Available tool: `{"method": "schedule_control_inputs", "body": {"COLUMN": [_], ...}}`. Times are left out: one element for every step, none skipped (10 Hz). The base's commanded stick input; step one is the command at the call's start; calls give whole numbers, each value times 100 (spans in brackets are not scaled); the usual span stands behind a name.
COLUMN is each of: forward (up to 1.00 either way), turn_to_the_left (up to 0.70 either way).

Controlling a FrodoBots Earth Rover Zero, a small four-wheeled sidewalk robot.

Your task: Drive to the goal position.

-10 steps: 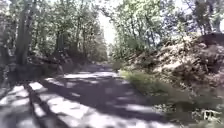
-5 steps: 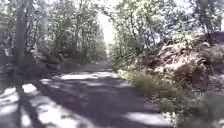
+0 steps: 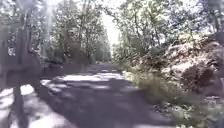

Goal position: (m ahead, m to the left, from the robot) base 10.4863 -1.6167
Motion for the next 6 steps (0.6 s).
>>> {"method": "schedule_control_inputs", "body": {"forward": [45, 45, 45, 45, 45, 45], "turn_to_the_left": [0, 10, 27, 27, 27, 27]}}
